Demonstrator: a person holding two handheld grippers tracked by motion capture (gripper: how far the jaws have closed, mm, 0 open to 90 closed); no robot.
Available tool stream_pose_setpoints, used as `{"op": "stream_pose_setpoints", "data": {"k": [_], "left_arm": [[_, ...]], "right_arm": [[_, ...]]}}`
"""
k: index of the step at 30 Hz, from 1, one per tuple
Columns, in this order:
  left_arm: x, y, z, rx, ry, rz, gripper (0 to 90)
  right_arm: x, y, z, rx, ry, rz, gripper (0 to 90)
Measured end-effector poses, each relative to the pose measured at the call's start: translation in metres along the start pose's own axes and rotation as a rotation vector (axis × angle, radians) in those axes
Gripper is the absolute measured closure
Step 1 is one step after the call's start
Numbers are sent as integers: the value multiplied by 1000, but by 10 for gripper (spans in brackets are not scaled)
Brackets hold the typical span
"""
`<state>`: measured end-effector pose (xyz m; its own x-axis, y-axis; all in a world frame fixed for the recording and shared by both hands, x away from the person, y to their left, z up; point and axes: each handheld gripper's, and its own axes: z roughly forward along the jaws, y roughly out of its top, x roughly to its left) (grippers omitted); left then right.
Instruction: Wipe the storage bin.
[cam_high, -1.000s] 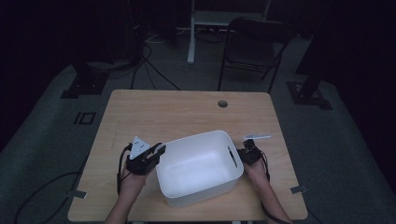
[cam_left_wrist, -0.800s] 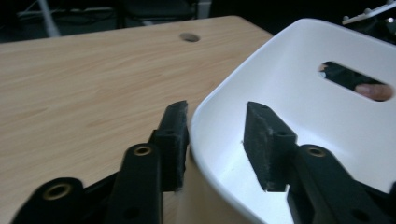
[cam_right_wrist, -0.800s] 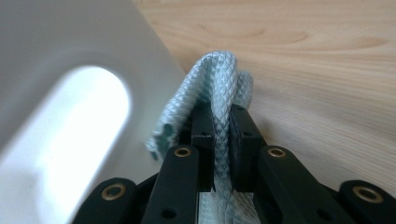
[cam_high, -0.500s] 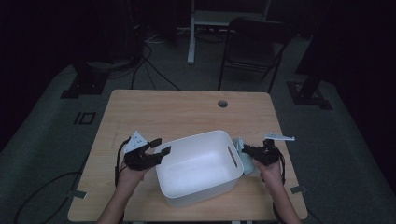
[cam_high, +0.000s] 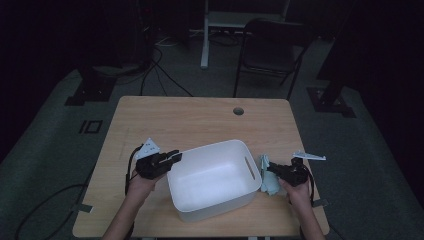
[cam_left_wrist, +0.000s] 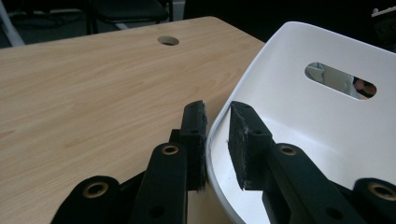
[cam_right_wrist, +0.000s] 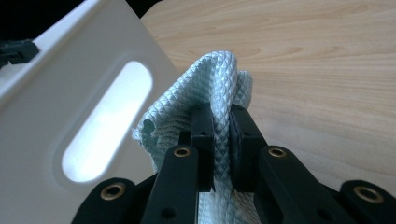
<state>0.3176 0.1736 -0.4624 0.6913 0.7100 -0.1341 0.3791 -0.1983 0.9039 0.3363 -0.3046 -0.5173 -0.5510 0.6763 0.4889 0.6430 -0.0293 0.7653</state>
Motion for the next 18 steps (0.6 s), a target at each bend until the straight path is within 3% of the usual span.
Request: {"op": "stream_pose_setpoints", "data": {"k": [7,13,18], "left_arm": [[-7,-2,-4,8,28,49,805],[-11,-5,-13,9,75,26,835],[-8,-6,-12,-3,54,3,791]], "right_arm": [[1,1,-2,-8,4,2,824],[1,1,-1,-8,7,4,824],[2,2,0,-9,17,7,824]]}}
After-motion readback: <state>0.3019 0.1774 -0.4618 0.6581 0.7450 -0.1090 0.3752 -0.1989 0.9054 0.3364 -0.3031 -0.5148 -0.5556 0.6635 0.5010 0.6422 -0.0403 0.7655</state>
